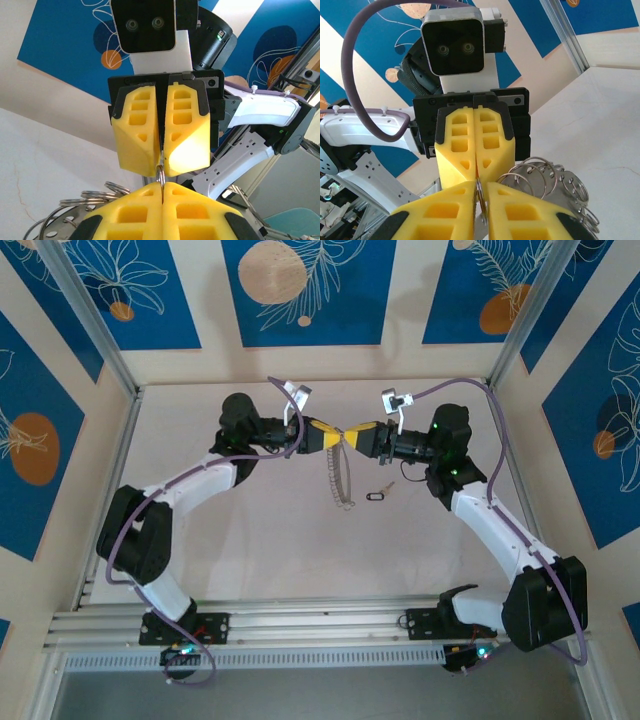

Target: Put the keys on the keyring

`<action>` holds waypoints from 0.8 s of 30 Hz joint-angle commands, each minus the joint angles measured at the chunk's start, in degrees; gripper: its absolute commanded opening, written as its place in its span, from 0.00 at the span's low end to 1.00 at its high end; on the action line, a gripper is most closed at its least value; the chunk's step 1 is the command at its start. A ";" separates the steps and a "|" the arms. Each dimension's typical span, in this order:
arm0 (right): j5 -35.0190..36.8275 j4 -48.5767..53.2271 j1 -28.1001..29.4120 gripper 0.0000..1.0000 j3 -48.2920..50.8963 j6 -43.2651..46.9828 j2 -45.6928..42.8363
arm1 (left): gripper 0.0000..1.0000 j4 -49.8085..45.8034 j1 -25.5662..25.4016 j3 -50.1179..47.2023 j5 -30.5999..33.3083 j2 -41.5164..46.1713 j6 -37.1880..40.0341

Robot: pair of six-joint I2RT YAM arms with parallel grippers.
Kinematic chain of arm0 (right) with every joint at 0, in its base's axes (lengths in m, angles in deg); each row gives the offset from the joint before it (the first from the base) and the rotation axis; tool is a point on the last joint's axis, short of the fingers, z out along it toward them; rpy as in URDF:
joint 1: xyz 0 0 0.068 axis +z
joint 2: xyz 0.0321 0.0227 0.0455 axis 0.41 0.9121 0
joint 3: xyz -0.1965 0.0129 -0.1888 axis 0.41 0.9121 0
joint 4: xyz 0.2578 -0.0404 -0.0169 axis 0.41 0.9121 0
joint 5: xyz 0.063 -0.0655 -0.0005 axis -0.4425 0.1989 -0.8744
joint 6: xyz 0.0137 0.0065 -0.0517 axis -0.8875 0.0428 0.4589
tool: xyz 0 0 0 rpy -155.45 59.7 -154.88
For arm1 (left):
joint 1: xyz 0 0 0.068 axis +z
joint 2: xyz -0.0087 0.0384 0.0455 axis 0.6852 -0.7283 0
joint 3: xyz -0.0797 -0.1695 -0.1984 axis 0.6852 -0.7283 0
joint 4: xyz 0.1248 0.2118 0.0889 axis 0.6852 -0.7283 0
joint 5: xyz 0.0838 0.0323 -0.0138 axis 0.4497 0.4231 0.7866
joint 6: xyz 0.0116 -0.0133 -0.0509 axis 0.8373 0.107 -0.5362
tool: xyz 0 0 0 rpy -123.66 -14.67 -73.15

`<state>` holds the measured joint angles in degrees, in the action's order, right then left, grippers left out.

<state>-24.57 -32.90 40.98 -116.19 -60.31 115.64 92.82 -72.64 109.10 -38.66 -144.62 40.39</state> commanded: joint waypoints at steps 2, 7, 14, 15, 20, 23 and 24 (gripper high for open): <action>-1.15 -1.64 0.47 0.13 -1.71 -0.03 0.06 | 0.00 3.51 -0.74 2.40 -1.32 -0.34 -0.28; -2.74 -1.45 0.61 0.08 -1.93 0.19 0.16 | 0.00 3.47 -0.77 2.77 -1.02 -0.48 -0.34; -5.42 0.65 0.86 0.12 -2.27 1.39 0.46 | 0.00 3.16 -0.80 3.23 -1.04 -0.52 -0.34; -5.64 0.88 0.82 0.13 -2.27 1.63 0.56 | 0.00 3.08 -0.79 3.32 -1.01 -0.45 -0.35; -5.96 1.52 0.85 0.14 -2.56 1.99 1.12 | 0.00 2.81 -0.93 3.49 -0.98 -0.27 -0.34; -5.47 1.87 0.86 0.01 -2.46 2.23 1.04 | 0.00 2.47 -0.92 3.41 -0.97 -0.11 -0.09; -5.14 2.08 0.83 0.00 -2.40 2.34 0.86 | 0.00 2.32 -0.86 3.40 -0.90 -0.04 0.07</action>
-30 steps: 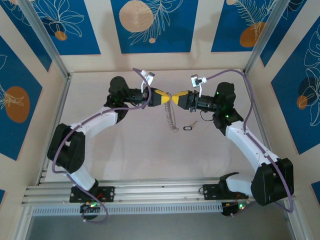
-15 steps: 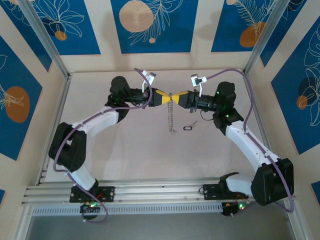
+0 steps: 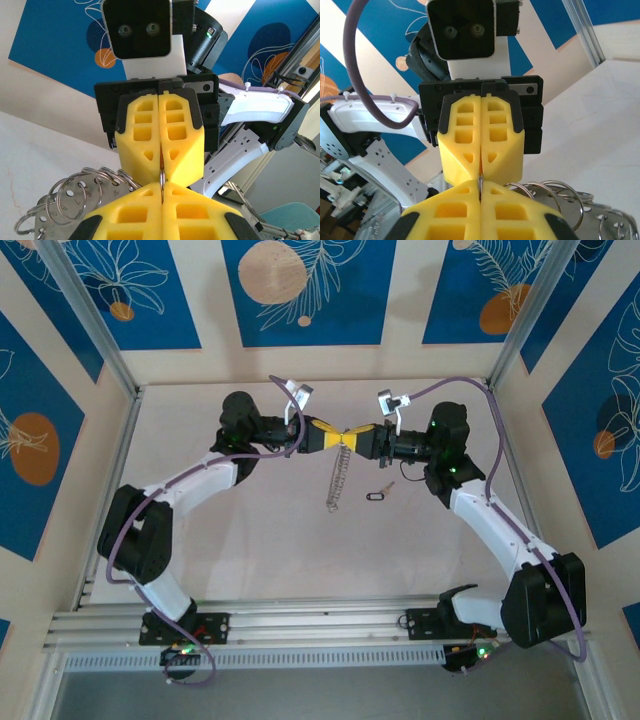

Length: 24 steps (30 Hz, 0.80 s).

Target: Put the keys on the keyring

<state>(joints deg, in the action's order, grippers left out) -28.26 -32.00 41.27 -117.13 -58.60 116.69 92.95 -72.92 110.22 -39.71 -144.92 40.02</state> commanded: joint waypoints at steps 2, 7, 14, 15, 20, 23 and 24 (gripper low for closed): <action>-0.80 1.37 0.32 0.00 -1.17 0.90 -0.56 | 0.00 1.73 -0.58 2.28 0.30 0.36 0.79; 1.20 -0.56 -1.00 0.00 0.52 0.10 -1.63 | 0.00 0.16 -0.49 1.41 2.91 1.73 2.59; 3.38 -10.02 -2.88 0.00 3.86 -3.49 -3.08 | 0.31 -6.49 -0.01 -3.92 15.01 9.21 9.16; 3.73 -11.51 -2.87 0.00 4.18 -4.04 -3.22 | 0.33 -7.84 0.01 -4.54 16.47 10.32 10.51; 5.87 -19.79 -2.57 0.00 5.24 -7.78 -3.02 | 0.48 -9.98 -0.11 -7.84 23.46 14.61 12.54; 7.09 -23.53 -1.52 0.00 4.96 -9.44 -2.34 | 0.49 -7.72 -0.29 -8.72 23.64 14.69 10.76; 7.59 -24.48 -1.06 0.00 4.89 -9.74 -2.14 | 0.50 -6.64 -0.29 -9.03 23.64 14.63 9.99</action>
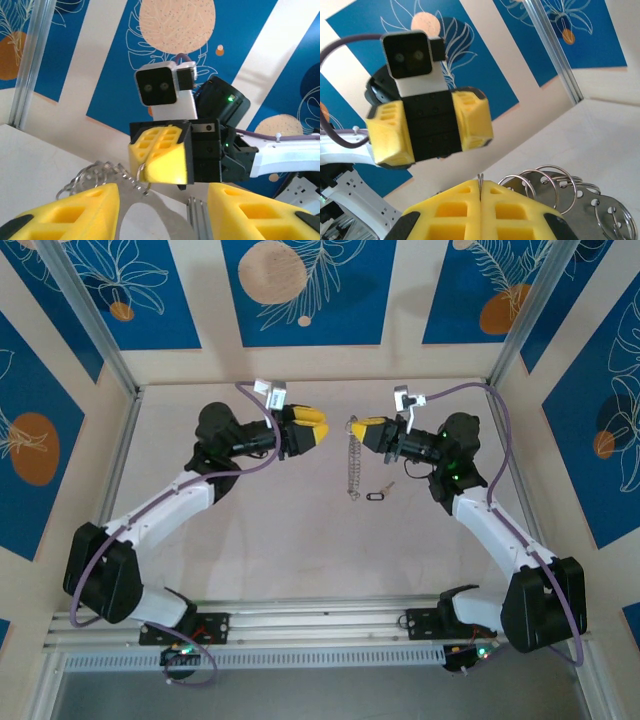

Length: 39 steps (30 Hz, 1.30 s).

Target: Put the keys on the keyring

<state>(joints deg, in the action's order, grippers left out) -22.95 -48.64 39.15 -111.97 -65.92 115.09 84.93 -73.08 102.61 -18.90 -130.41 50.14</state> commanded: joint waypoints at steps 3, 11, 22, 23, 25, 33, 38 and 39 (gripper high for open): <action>4.51 -10.53 2.31 0.00 -0.40 -3.51 0.12 | 0.51 4.95 -0.39 -2.47 2.83 -0.26 -2.34; 8.60 -19.27 4.38 0.00 -0.51 -7.70 4.09 | 0.49 10.27 -1.31 -3.21 3.53 -0.41 -5.31; 10.17 -23.58 4.76 0.00 -0.18 -10.64 6.55 | 0.43 13.43 -1.73 -0.48 3.21 -4.27 -7.50; 10.24 -23.60 4.78 0.00 -0.16 -10.81 6.66 | 0.42 13.97 -1.73 -0.20 3.18 -4.72 -7.94; 10.14 -23.84 4.83 0.00 -0.16 -11.07 6.83 | 0.41 15.19 -1.68 0.28 3.09 -5.59 -8.65; 9.93 -23.44 5.36 0.00 -0.25 -11.37 7.20 | 0.40 16.83 -1.78 0.78 3.43 -5.87 -9.12; 9.99 -22.99 5.73 0.00 0.07 -11.20 6.80 | 0.40 17.13 -1.78 1.10 3.81 -5.80 -9.25; 10.01 -22.93 5.77 0.00 0.17 -11.20 6.77 | 0.40 17.18 -1.73 1.19 3.80 -5.93 -9.30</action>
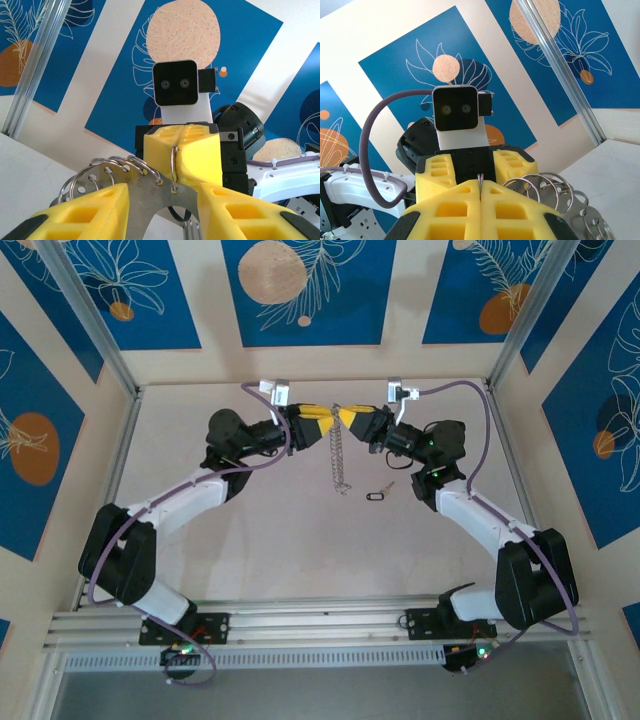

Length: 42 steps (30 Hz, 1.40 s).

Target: Put the keys on the keyring

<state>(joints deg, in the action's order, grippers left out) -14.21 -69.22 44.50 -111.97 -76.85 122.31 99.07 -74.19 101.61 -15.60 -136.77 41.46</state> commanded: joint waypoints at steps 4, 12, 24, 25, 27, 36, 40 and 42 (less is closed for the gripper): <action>1.09 -1.76 0.84 0.00 0.14 -0.01 -0.67 | 0.40 3.84 -0.66 2.37 0.66 0.23 -1.22; 1.31 -1.78 1.47 0.00 0.37 0.25 -0.31 | 0.35 3.26 -0.96 3.31 -0.26 -0.01 -1.48; 1.44 -1.08 1.23 0.00 0.46 0.61 -0.63 | 0.19 3.14 -1.78 3.61 -2.46 -0.94 -1.50; 1.55 -1.00 1.20 0.00 0.53 0.65 -0.68 | 0.17 3.19 -1.91 3.75 -2.79 -1.06 -1.49; 1.74 -0.99 1.12 0.00 0.71 0.70 -0.64 | 0.15 3.31 -2.06 3.94 -3.70 -1.24 -1.54; 1.68 -0.86 0.48 0.00 1.02 0.49 -0.94 | 0.05 4.14 -2.46 3.95 -6.20 -2.12 -2.25; 1.72 -0.67 0.49 0.00 1.25 0.44 -1.09 | 0.00 4.51 -2.77 4.73 -7.90 -2.70 -2.46; 1.70 -0.61 0.45 0.00 1.20 0.49 -1.23 | 0.00 4.50 -2.96 5.14 -8.71 -3.00 -2.59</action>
<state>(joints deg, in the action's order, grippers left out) -14.25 -68.87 44.74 -111.17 -76.81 122.09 100.67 -74.93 104.58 -18.09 -138.98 38.73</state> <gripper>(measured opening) 0.058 0.051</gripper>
